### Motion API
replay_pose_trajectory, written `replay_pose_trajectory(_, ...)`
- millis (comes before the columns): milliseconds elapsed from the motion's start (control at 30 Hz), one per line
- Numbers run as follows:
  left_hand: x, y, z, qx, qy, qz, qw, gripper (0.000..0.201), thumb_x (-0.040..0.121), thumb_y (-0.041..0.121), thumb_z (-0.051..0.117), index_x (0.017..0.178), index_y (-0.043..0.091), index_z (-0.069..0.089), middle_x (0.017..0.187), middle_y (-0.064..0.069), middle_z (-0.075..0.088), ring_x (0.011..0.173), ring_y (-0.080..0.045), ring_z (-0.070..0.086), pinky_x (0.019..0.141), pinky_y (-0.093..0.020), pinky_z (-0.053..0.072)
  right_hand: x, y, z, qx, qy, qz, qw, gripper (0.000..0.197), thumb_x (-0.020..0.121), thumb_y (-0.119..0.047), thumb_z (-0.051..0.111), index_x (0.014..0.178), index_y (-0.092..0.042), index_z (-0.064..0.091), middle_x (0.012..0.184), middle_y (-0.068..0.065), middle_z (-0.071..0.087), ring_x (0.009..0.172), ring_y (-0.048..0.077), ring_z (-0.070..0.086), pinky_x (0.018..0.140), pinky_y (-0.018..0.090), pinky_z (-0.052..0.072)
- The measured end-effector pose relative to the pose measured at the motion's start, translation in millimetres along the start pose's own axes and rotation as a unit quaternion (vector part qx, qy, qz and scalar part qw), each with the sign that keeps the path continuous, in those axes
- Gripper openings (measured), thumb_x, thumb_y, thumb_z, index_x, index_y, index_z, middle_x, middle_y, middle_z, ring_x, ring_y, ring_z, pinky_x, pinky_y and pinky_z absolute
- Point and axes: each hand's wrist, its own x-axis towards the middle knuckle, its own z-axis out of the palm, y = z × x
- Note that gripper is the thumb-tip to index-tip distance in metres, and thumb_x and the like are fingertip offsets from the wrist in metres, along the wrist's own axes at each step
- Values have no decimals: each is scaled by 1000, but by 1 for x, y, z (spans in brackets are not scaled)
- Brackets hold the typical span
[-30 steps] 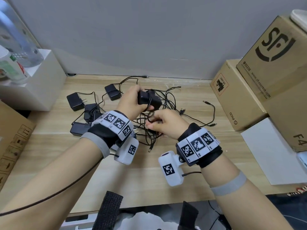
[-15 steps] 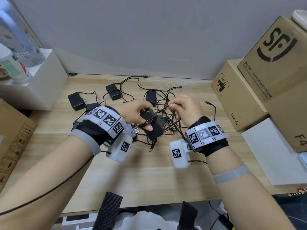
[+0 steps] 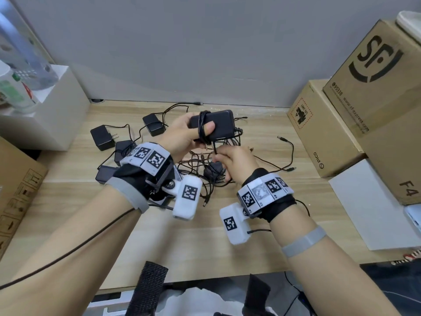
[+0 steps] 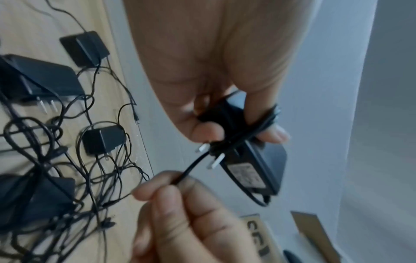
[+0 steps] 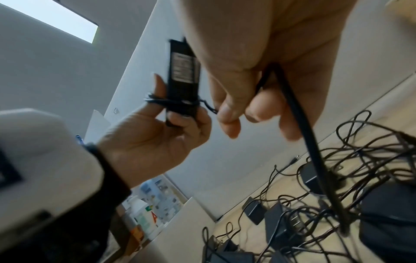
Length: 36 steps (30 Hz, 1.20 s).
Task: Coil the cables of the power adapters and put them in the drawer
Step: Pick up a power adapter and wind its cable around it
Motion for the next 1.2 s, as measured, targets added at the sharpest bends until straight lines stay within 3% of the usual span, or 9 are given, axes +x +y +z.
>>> replay_pose_trajectory(67, 0, 0, 4, 20, 41, 5, 999, 24, 80, 8, 67, 94, 10, 49, 80, -3, 56, 54, -2, 59, 44, -15, 41, -2, -3, 3, 22, -7, 16, 1000, 20, 95, -10, 46, 90, 0, 63, 55, -10, 49, 34, 9, 44, 36, 19, 39)
replay_pose_trajectory(167, 0, -2, 7, 42, 64, 11, 997, 21, 86, 4, 59, 103, 5, 47, 85, -5, 55, 61, -6, 59, 45, -15, 43, -2, -6, 5, 3, -9, 13, 1000, 21, 95, -14, 46, 91, -3, 63, 62, -9, 47, 33, 3, 45, 32, 13, 33)
replay_pose_trajectory(300, 1, -6, 10, 81, 86, 27, 993, 20, 84, 8, 62, 98, 11, 48, 86, -2, 54, 71, -12, 56, 49, -17, 46, 0, -7, 8, -53, -7, 0, 999, 24, 93, -18, 49, 91, 0, 65, 72, 8, 56, 71, 18, 51, 63, 28, 37)
replay_pose_trajectory(400, 1, -9, 8, 157, 110, 52, 980, 27, 80, 11, 69, 89, 21, 46, 86, 4, 54, 71, -9, 54, 55, -19, 48, -3, -9, 8, -46, -15, -1, 999, 23, 94, -19, 48, 90, -5, 67, 71, 2, 56, 72, 17, 50, 69, 29, 38)
replay_pose_trajectory(567, 2, -9, -1, 373, 146, 87, 912, 42, 68, 17, 80, 96, 16, 49, 92, 1, 55, 82, -15, 51, 74, -26, 44, -11, -16, -1, -66, -13, -47, 997, 22, 92, -25, 51, 79, -19, 67, 75, 0, 63, 76, 15, 54, 70, 27, 39)
replay_pose_trajectory(700, 0, -12, -11, 473, 88, 88, 872, 35, 68, 12, 77, 93, 16, 53, 90, 1, 56, 85, -19, 53, 71, -26, 39, -10, -20, -11, -108, 34, -79, 990, 18, 88, -33, 57, 86, -23, 72, 81, -6, 65, 83, 16, 58, 75, 30, 45)
replay_pose_trajectory(933, -3, -12, -24, 364, -101, -4, 926, 42, 59, 10, 85, 92, 18, 59, 94, -3, 64, 95, -21, 61, 90, -32, 47, 0, -11, -35, -54, 165, -73, 982, 10, 79, -32, 69, 82, -26, 75, 78, -8, 61, 81, 14, 58, 72, 29, 44)
replay_pose_trajectory(1067, -9, -5, -22, 210, -150, -4, 966, 47, 55, 17, 83, 93, 15, 57, 87, 1, 63, 81, -4, 63, 74, -19, 50, 7, 4, -32, 18, 174, -34, 984, 10, 83, -27, 64, 81, -27, 74, 78, -9, 66, 82, 13, 61, 77, 27, 46)
replay_pose_trajectory(1200, -7, -4, -8, 42, -122, 14, 991, 82, 39, 47, 90, 102, 12, 52, 97, -5, 63, 83, -12, 66, 64, -26, 56, 10, 13, -14, 77, 129, 41, 988, 20, 88, -16, 55, 75, -25, 67, 67, -10, 60, 75, 17, 55, 74, 29, 43)
